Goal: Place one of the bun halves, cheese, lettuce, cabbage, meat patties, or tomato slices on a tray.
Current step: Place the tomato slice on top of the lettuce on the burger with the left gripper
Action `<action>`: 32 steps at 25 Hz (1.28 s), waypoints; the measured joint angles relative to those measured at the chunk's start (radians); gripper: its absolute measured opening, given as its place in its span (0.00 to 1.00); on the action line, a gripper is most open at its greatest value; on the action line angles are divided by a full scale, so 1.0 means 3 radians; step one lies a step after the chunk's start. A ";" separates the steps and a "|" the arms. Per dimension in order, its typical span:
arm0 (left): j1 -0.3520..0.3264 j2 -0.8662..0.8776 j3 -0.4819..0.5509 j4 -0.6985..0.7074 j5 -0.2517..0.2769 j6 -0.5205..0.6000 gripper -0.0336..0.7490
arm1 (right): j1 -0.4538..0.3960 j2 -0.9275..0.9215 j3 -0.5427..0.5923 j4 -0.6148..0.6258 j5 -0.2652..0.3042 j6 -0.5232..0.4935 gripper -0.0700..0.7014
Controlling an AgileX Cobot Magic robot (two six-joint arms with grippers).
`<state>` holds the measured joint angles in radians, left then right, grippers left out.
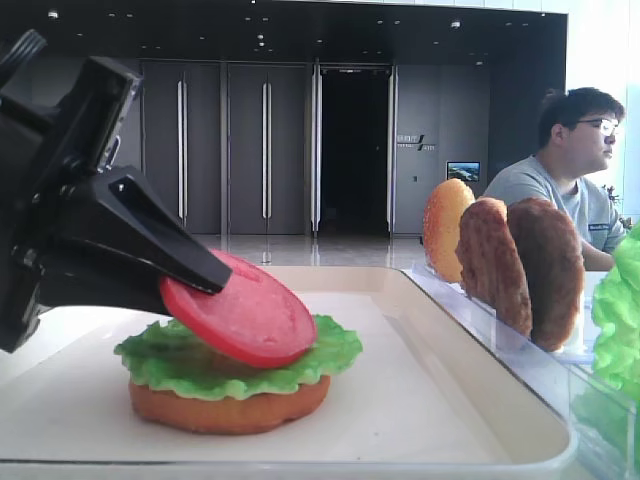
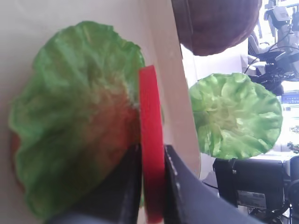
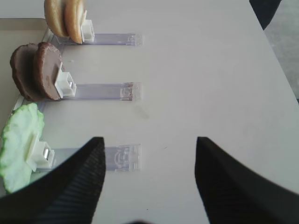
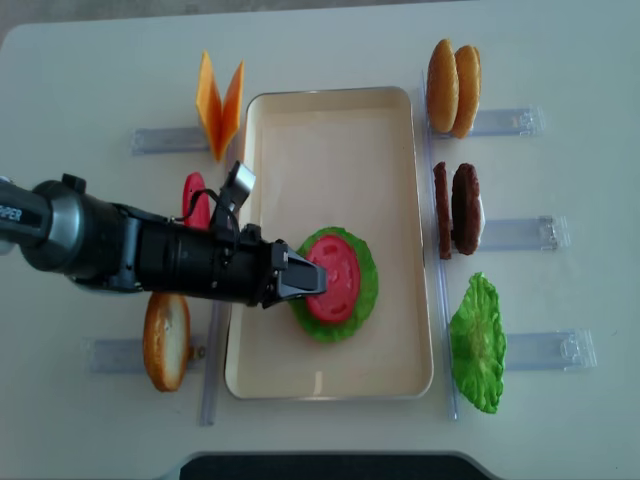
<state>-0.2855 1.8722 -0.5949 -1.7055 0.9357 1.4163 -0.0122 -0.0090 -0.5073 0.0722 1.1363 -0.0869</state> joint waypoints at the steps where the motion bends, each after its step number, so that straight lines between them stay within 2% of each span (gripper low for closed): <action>1: 0.0000 0.0031 0.0000 -0.0006 0.0012 0.0000 0.18 | 0.0000 0.0000 0.0000 0.0000 0.0000 0.0000 0.62; 3: 0.0000 0.0062 0.0000 -0.0006 0.0031 0.0000 0.20 | 0.0000 0.0000 0.0000 0.0000 0.0000 0.0000 0.62; 5: 0.0000 0.0066 0.0000 -0.0007 0.0057 0.0000 0.26 | 0.0000 0.0000 0.0000 0.0000 0.0000 0.0000 0.62; 10: 0.0000 0.0066 -0.0004 -0.0010 0.0081 -0.0066 0.52 | 0.0000 0.0000 0.0000 0.0000 0.0000 0.0000 0.62; 12: 0.0000 0.0066 -0.0004 -0.0010 0.0085 -0.0114 0.58 | 0.0000 0.0000 0.0000 0.0000 0.0000 0.0000 0.62; 18: 0.0000 0.0044 -0.0015 0.0089 0.0084 -0.0322 0.62 | 0.0000 0.0000 0.0000 0.0000 0.0000 0.0000 0.62; 25: 0.0000 -0.0324 -0.0015 0.0488 -0.0309 -0.0743 0.62 | 0.0000 0.0000 0.0000 0.0000 0.0000 0.0000 0.62; 32: 0.0000 -0.0690 -0.0015 0.0934 -0.0516 -0.1340 0.62 | 0.0000 0.0000 0.0000 0.0001 0.0000 0.0000 0.62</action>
<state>-0.2855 1.6652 -0.5994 -1.4253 0.7808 1.0143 -0.0122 -0.0090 -0.5073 0.0725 1.1363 -0.0869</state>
